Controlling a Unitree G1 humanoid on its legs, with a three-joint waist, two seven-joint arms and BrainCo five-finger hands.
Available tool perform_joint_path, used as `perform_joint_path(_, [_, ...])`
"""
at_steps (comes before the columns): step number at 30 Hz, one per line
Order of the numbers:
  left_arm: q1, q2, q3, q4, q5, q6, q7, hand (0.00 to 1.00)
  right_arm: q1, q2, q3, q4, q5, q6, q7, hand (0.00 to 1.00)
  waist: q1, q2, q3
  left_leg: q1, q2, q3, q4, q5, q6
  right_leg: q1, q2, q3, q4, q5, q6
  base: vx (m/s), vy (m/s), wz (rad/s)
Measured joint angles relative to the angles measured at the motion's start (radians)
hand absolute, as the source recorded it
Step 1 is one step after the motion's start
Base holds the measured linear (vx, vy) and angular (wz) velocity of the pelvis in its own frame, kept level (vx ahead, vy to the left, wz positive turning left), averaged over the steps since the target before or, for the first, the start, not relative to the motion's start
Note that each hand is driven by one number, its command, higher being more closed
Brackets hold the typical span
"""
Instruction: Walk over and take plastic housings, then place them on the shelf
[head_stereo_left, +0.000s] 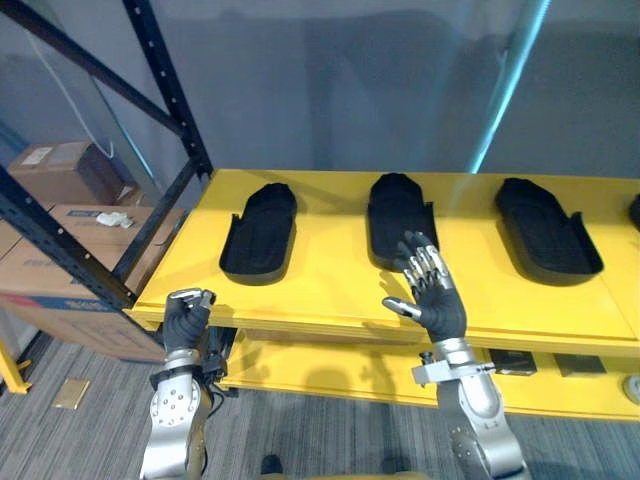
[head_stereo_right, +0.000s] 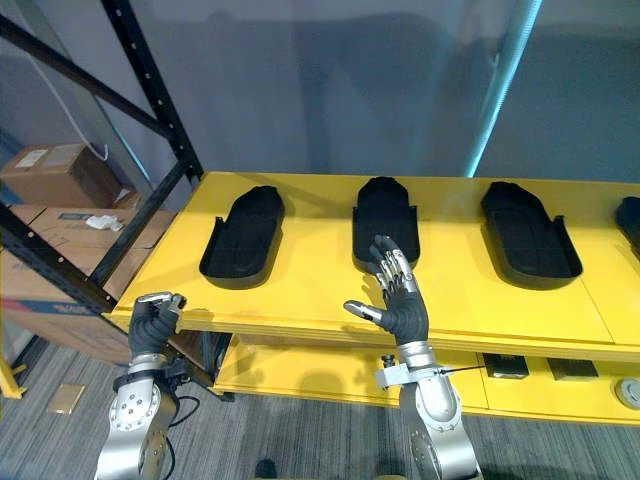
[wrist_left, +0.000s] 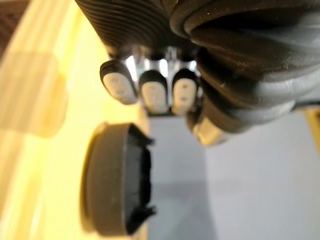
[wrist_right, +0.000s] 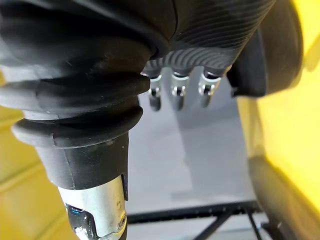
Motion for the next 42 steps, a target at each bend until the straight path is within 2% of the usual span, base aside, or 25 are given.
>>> perform_joint_path(5, [-0.053,0.000,-0.002,0.061,0.003,-0.019,0.054,1.00,0.006,-0.002,0.000,0.000,0.031,-0.002,0.027,0.00,-0.013,-0.007,0.004,0.018,0.005,0.037,0.000,-0.001,0.000,-0.004,0.004,0.036,-0.011,0.012,0.002,-0.03,0.002,-0.20])
perform_joint_path(10, [-0.087,0.000,-0.003,0.103,0.010,-0.017,0.054,1.00,0.006,-0.005,0.000,0.000,0.032,-0.002,0.049,0.00,-0.014,-0.006,0.005,0.016,0.006,0.046,0.000,-0.001,0.000,-0.015,0.005,0.047,-0.014,0.011,-0.002,-0.03,-0.006,-0.07])
perform_joint_path(15, [-0.112,0.014,-0.012,0.170,0.018,0.019,0.051,1.00,0.006,-0.006,0.000,0.000,0.036,-0.002,0.052,0.00,-0.016,-0.006,0.005,0.017,0.006,0.049,0.000,0.000,0.000,-0.017,0.006,0.050,-0.014,0.016,0.002,0.00,-0.002,-0.01])
perform_joint_path(19, [-0.127,0.032,-0.013,0.242,0.022,0.028,0.050,1.00,0.000,-0.006,0.000,0.000,0.041,-0.002,0.055,0.00,-0.025,-0.007,0.006,0.019,0.006,0.061,0.001,0.000,0.000,-0.020,0.006,0.061,-0.014,0.024,0.003,0.02,-0.007,-0.09])
perform_joint_path(22, [-0.168,0.033,-0.015,0.326,0.022,0.034,0.051,1.00,-0.010,-0.007,-0.003,0.000,0.054,-0.002,0.071,0.00,-0.034,-0.010,0.030,0.031,0.006,0.070,0.000,-0.001,0.000,-0.017,0.007,0.074,-0.013,0.027,0.004,-0.01,-0.003,-0.11])
perform_joint_path(27, [-0.252,0.047,-0.023,0.429,0.020,0.022,0.053,1.00,-0.009,-0.030,-0.006,0.000,0.069,-0.002,0.088,0.00,-0.042,-0.006,0.038,0.033,0.007,0.073,0.000,0.000,0.000,-0.020,0.008,0.079,-0.017,0.023,-0.002,-0.03,-0.011,-0.02])
perform_joint_path(29, [-0.287,0.079,-0.031,0.493,0.017,0.008,0.053,1.00,-0.011,-0.039,-0.006,0.000,0.076,-0.002,0.103,0.00,-0.055,-0.005,0.041,0.033,0.010,0.079,0.000,-0.001,0.000,-0.022,0.011,0.084,-0.018,0.024,-0.002,-0.01,-0.013,-0.04])
perform_joint_path(36, [-0.392,0.147,-0.048,0.620,-0.044,-0.022,0.073,1.00,-0.046,-0.074,-0.013,0.000,0.108,0.001,0.128,0.00,-0.065,-0.015,0.050,0.026,0.013,0.106,0.000,-0.001,0.000,-0.036,0.014,0.113,-0.033,0.051,0.004,0.01,-0.007,-0.12])
perform_joint_path(42, [-0.428,0.151,-0.048,0.662,-0.065,-0.023,0.075,1.00,-0.050,-0.077,-0.023,0.000,0.108,0.002,0.142,0.00,-0.067,-0.016,0.051,0.027,0.013,0.109,0.000,-0.001,0.000,-0.037,0.015,0.116,-0.033,0.051,0.004,0.00,0.000,0.00])
